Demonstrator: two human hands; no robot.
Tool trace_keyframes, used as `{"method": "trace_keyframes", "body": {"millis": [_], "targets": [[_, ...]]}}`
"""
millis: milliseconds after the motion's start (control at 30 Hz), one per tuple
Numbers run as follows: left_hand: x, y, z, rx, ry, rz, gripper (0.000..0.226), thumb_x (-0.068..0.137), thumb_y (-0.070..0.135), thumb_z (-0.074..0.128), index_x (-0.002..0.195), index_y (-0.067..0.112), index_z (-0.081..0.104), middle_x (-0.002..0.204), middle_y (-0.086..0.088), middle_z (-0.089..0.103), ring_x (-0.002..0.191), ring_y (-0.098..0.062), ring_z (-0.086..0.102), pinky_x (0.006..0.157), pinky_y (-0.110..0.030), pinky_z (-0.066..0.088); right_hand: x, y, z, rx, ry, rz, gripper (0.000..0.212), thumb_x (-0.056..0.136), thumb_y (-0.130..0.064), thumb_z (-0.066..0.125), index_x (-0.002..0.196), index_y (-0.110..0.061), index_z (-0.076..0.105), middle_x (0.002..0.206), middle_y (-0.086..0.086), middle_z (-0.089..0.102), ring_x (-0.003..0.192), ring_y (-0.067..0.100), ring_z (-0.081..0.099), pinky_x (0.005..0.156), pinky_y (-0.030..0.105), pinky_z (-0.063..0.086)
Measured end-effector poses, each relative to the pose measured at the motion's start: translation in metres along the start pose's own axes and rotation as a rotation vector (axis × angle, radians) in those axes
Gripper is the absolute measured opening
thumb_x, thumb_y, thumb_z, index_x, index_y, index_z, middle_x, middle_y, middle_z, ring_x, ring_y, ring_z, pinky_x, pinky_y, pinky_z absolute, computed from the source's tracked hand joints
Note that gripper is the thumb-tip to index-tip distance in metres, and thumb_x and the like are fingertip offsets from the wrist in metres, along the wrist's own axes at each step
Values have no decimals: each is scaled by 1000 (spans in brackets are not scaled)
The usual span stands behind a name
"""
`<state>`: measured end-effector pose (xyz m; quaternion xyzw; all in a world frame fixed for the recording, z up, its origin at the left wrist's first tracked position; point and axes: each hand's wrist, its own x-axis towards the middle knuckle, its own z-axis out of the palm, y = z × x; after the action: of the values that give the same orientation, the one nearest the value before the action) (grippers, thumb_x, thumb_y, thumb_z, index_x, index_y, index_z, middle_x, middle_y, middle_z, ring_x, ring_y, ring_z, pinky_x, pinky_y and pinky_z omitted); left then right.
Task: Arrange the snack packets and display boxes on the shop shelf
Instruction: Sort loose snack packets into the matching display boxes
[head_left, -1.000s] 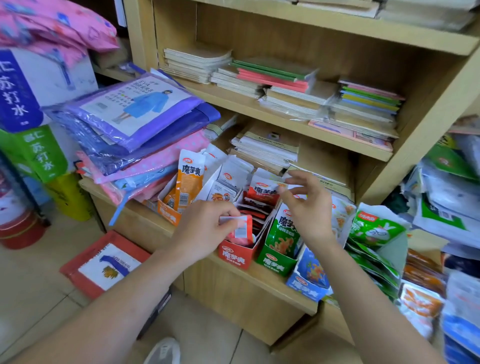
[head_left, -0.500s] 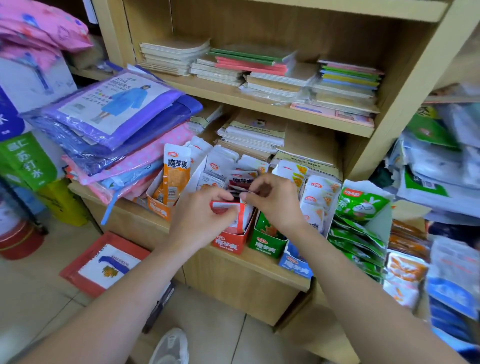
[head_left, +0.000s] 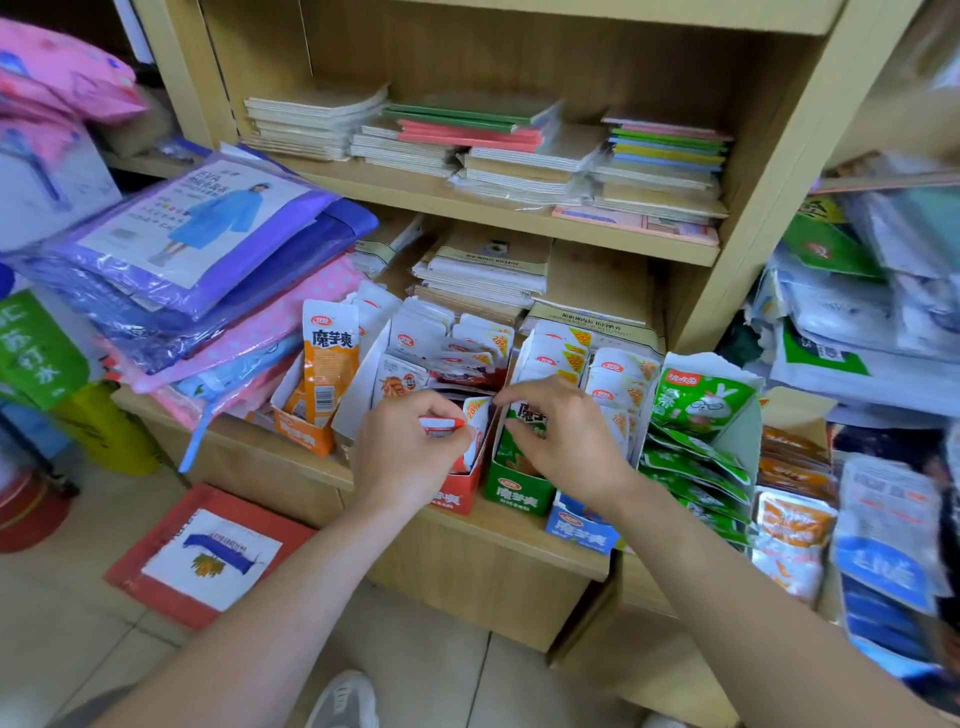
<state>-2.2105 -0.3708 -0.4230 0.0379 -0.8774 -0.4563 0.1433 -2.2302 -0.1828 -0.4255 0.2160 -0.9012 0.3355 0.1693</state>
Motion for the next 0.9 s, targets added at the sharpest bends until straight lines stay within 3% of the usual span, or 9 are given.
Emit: {"method": "trace_keyframes", "body": {"millis": [100,233,333,467,567,700,767,900], "targets": [[2,-5,-2,-173,98,-22,17,72,21,85,70,34,74,77,22,72,80,-6,70,75,-37,58,-12,2,6,-210,-166,-172,35,83,-13,74,117,-19,72,137,-1,62,114,22,53,100,39,47],[0,-7,-11,-381,197,-57,23,72,8,84,69,29,76,75,11,74,80,-9,72,80,-41,60,-16,4,10,-361,-240,-187,45,84,-25,70,128,-26,65,152,-7,46,121,26,51,103,47,42],[-1,-8,-13,-429,201,-80,16,74,9,86,77,21,77,78,5,76,82,-11,73,82,-42,60,-17,3,8,-380,-208,-220,36,83,-24,69,119,-24,68,150,-7,49,115,26,54,99,46,44],[2,-6,-15,-497,229,-162,16,72,9,87,79,18,77,81,4,76,81,-8,71,76,-30,58,-16,0,4,-253,-161,-149,32,85,-26,71,116,-19,67,140,-4,58,113,25,56,100,47,44],[1,-3,-18,-573,245,-193,16,73,7,87,79,16,75,79,6,75,76,-5,69,70,-22,53,-15,-7,0,-80,-145,2,46,86,-32,75,128,-22,61,125,-5,63,112,15,52,97,38,46],[1,-2,-24,-627,223,-203,17,75,8,86,78,19,72,71,11,72,76,-9,69,65,-22,57,-11,-17,13,92,-57,63,72,75,-43,84,138,-27,53,126,-8,57,119,12,51,100,34,46],[3,-1,-24,-642,199,-189,16,75,8,86,80,15,73,74,7,73,78,-12,69,67,-25,58,-6,-24,27,121,-16,58,78,68,-44,88,137,-25,54,123,-7,54,117,13,52,96,34,47],[4,3,-24,-617,146,-117,20,75,7,86,90,12,73,81,7,73,79,-4,68,67,-16,52,5,-33,46,33,140,127,78,60,-53,89,125,-27,54,118,-7,53,111,16,51,83,37,50]]}}
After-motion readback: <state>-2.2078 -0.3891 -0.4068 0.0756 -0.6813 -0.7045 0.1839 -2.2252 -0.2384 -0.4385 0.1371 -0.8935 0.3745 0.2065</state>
